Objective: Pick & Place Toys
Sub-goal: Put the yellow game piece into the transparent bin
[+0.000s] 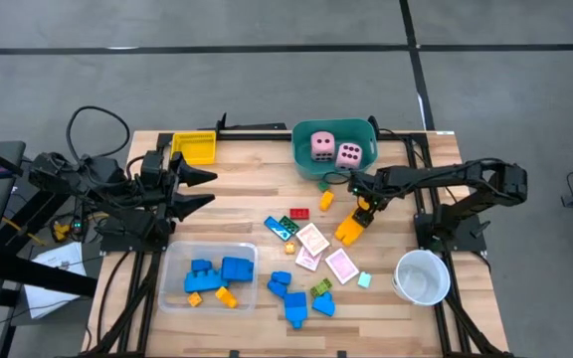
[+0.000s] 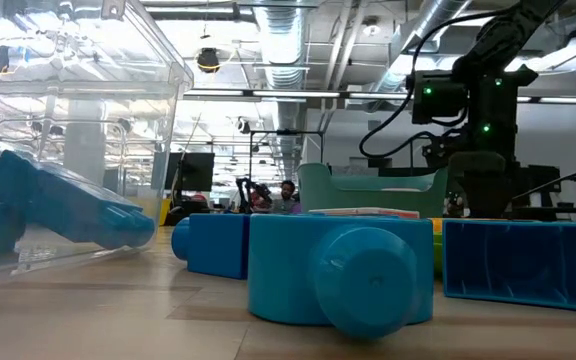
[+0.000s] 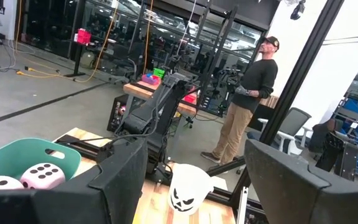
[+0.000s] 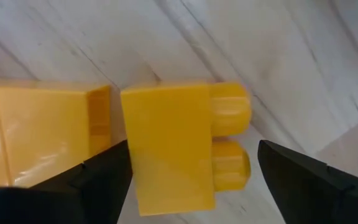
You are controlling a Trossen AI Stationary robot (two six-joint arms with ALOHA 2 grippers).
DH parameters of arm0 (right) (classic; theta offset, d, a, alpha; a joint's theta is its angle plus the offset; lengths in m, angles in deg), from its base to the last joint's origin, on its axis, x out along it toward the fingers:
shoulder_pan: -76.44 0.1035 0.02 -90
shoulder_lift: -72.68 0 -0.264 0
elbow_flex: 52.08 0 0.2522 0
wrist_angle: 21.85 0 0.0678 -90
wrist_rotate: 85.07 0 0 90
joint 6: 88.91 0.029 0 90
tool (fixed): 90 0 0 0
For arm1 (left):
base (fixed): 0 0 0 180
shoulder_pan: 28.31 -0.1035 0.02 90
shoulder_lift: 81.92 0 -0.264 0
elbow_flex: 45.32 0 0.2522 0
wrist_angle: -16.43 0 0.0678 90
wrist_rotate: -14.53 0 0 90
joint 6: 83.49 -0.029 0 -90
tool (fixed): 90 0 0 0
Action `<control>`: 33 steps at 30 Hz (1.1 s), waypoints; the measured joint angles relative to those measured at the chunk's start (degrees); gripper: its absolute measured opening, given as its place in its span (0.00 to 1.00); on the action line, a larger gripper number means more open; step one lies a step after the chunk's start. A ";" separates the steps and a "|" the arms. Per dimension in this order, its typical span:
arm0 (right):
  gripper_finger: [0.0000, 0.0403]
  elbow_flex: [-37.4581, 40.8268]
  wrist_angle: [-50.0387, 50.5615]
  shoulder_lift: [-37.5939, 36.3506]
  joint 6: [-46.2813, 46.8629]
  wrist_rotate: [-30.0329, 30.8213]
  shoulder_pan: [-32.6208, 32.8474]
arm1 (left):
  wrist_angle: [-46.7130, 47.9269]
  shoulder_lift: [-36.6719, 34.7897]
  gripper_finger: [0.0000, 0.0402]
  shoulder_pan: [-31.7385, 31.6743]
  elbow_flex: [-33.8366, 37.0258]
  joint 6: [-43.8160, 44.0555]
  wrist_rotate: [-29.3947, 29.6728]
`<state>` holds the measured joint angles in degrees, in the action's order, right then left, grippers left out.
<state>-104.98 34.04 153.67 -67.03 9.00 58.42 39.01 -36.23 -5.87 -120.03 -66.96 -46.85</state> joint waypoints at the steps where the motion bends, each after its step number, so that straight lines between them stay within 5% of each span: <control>1: 0.80 0.00 0.00 0.00 0.01 0.00 -0.26 | 0.02 0.00 0.66 0.00 0.00 0.00 0.00; 23: 0.55 0.15 5.98 -2.80 4.36 -0.34 2.54 | 0.11 0.00 0.66 0.00 0.00 0.00 0.00; 33: 0.33 0.09 6.08 -6.40 8.61 -1.88 3.41 | 0.11 0.00 0.66 0.02 0.00 -0.07 0.00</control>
<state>-104.89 40.12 147.27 -58.42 7.12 61.83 39.12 -36.23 -5.85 -120.03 -67.02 -46.85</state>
